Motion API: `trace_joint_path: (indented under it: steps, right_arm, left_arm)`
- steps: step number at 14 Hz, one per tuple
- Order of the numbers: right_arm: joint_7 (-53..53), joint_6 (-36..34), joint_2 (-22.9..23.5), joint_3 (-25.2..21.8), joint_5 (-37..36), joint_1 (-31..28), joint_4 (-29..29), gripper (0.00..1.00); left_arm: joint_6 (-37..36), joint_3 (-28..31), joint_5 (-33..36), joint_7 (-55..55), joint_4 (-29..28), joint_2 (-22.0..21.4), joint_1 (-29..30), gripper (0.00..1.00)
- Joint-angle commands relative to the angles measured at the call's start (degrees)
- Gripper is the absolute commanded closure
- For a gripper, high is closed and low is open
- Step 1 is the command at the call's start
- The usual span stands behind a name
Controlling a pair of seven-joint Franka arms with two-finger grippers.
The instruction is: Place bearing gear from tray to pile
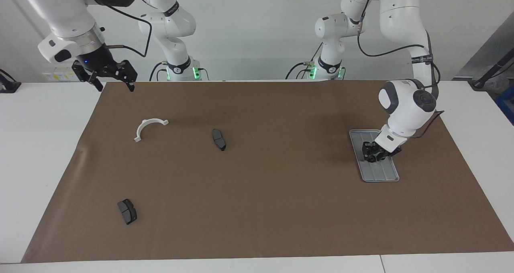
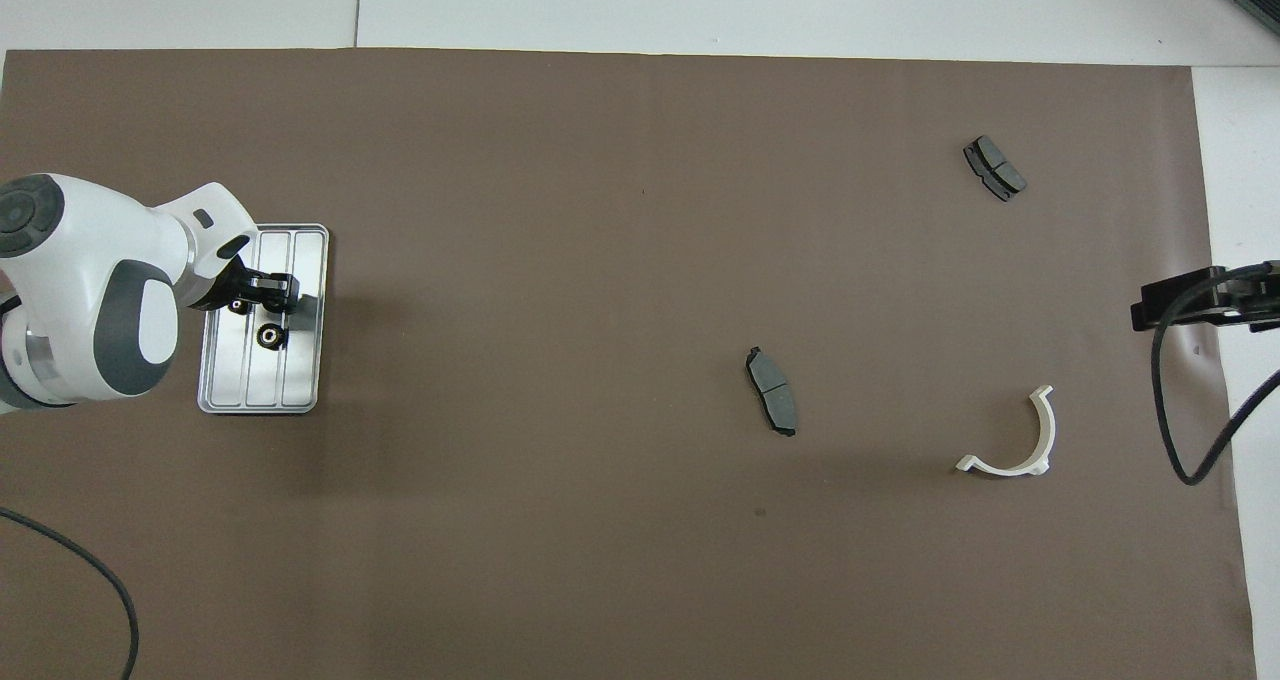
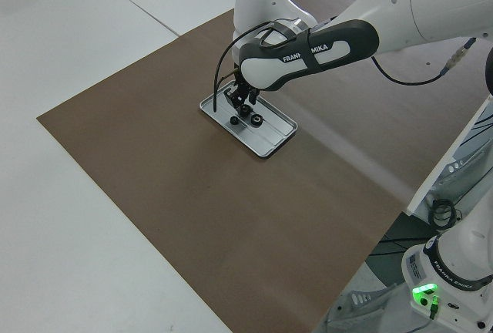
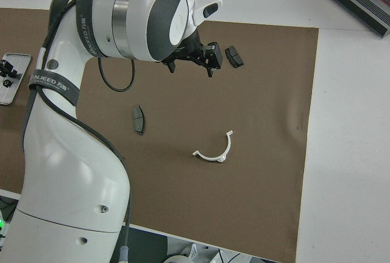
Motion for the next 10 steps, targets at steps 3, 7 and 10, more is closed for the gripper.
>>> trace_joint_path:
  steps: [3,7,10]
  right_arm:
    - [0.66,0.04,-0.63,0.04,0.85,0.0,-0.54,0.0]
    - [0.66,0.04,-0.63,0.04,0.85,0.0,-0.45,0.0]
    - [0.66,0.04,-0.63,-0.05,0.85,0.0,-0.45,0.0]
  left_arm:
    - [1.41,-0.18,0.69,0.55,-2.19,-1.55,0.46,0.59]
    - [2.9,-0.18,0.69,0.28,-2.37,-1.2,0.37,0.6]
    - [3.43,-0.18,0.69,0.28,-2.37,-1.02,0.37,0.6]
